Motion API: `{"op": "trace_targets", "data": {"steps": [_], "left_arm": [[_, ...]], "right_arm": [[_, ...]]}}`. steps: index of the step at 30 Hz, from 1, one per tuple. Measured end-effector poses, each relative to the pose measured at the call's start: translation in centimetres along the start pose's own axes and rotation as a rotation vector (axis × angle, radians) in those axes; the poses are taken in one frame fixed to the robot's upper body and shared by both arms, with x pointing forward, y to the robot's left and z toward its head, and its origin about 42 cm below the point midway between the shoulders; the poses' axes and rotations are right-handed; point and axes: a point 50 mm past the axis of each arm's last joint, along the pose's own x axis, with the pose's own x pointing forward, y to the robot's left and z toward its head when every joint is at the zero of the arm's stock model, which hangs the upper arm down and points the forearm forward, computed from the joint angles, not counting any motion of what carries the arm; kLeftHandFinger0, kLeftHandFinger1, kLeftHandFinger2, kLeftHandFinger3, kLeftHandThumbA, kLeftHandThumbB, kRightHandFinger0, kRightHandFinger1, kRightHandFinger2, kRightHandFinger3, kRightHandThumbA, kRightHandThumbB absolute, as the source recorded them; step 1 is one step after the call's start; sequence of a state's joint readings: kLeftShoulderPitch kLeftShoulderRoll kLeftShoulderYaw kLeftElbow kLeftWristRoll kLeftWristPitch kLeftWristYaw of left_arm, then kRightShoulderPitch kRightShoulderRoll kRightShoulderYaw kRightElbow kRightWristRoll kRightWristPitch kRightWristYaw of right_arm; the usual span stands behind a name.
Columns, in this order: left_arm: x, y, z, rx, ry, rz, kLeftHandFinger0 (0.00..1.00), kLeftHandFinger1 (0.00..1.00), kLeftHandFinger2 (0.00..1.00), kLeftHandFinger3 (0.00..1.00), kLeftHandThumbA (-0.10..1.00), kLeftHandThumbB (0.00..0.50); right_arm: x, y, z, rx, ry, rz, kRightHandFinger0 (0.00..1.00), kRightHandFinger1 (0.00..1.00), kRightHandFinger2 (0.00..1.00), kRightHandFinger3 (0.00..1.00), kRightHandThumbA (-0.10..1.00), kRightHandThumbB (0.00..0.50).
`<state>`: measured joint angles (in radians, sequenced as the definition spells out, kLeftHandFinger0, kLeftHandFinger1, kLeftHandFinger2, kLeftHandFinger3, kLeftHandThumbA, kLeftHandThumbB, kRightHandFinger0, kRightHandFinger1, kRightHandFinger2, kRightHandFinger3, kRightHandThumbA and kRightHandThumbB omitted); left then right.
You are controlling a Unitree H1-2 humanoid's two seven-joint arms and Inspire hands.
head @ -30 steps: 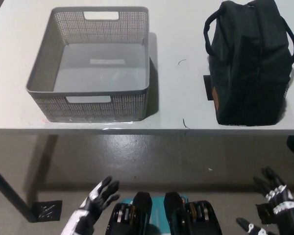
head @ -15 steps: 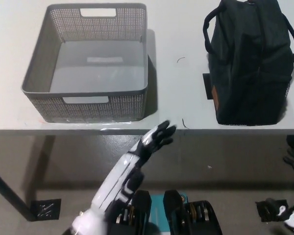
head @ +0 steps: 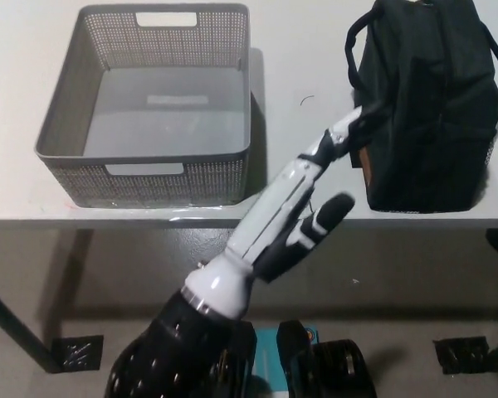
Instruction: Use both hands to pick up a lunch bag on the right hand side and place it into a container on the left hand side
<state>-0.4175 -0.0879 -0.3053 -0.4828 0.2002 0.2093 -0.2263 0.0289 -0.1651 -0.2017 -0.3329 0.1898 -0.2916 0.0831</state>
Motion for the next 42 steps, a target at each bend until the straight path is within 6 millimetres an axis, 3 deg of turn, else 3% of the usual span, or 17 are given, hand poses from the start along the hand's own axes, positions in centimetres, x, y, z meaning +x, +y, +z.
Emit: {"op": "trace_targets", "data": {"steps": [1,3,5,7,16,20,25,30,34,38,39,42], "left_arm": [[0.4,0.1,-0.1,0.007,0.005,-0.002,1.00,1.00,1.00,1.00,1.00,0.336],[1.7,0.4,-0.1,0.027,0.006,-0.005,1.00,1.00,1.00,1.00,1.00,0.353],[2.7,0.8,-0.4,0.036,0.012,0.001,1.00,1.00,1.00,1.00,1.00,0.365],[4.2,1.4,-0.7,0.040,0.020,0.016,1.00,1.00,1.00,1.00,1.00,0.373],[9.3,3.9,-2.6,0.050,0.077,0.071,1.00,1.00,1.00,1.00,1.00,0.467],[11.2,4.6,-2.8,0.053,0.092,0.085,1.00,1.00,1.00,1.00,1.00,0.430],[12.9,5.2,-4.8,0.059,0.162,0.077,1.00,1.00,1.00,1.00,1.00,0.466],[13.3,6.1,-7.1,0.075,0.247,0.081,1.00,1.00,1.00,1.00,1.00,0.489],[13.9,6.9,-8.6,0.088,0.305,0.083,1.00,1.00,1.00,1.00,1.00,0.474],[14.5,7.5,-10.0,0.097,0.359,0.084,1.00,1.00,1.00,1.00,1.00,0.441],[14.6,7.6,-10.1,0.099,0.366,0.083,1.00,1.00,1.00,1.00,1.00,0.405],[15.0,8.1,-11.1,0.109,0.400,0.079,1.00,1.00,1.00,1.00,1.00,0.390]], "right_arm": [[0.4,-0.1,-0.1,0.000,-0.003,-0.004,0.83,0.94,1.00,1.00,1.00,0.276],[1.6,-0.4,-0.4,0.009,-0.007,-0.016,0.94,1.00,1.00,1.00,1.00,0.302],[2.9,-0.7,-0.8,0.022,-0.010,-0.028,0.99,1.00,1.00,1.00,1.00,0.294],[4.8,-1.1,-1.2,0.040,-0.018,-0.042,1.00,1.00,1.00,1.00,1.00,0.297],[9.7,-0.9,-3.4,0.105,0.032,-0.060,1.00,1.00,1.00,1.00,1.00,0.164],[11.6,-0.6,-3.8,0.118,0.048,-0.058,1.00,1.00,1.00,1.00,1.00,0.179],[14.4,-0.3,-3.9,0.128,0.045,-0.055,1.00,1.00,1.00,1.00,1.00,0.196],[15.6,-0.3,-4.2,0.124,0.053,-0.056,1.00,1.00,1.00,1.00,1.00,0.198],[15.9,-0.2,-4.5,0.125,0.062,-0.056,1.00,1.00,1.00,1.00,1.00,0.205],[15.9,-0.1,-4.6,0.124,0.065,-0.051,1.00,1.00,1.00,1.00,1.00,0.196],[15.9,-0.1,-4.6,0.124,0.065,-0.051,1.00,1.00,1.00,1.00,1.00,0.189],[15.9,0.0,-4.6,0.124,0.067,-0.049,1.00,1.00,1.00,1.00,1.00,0.182]]}}
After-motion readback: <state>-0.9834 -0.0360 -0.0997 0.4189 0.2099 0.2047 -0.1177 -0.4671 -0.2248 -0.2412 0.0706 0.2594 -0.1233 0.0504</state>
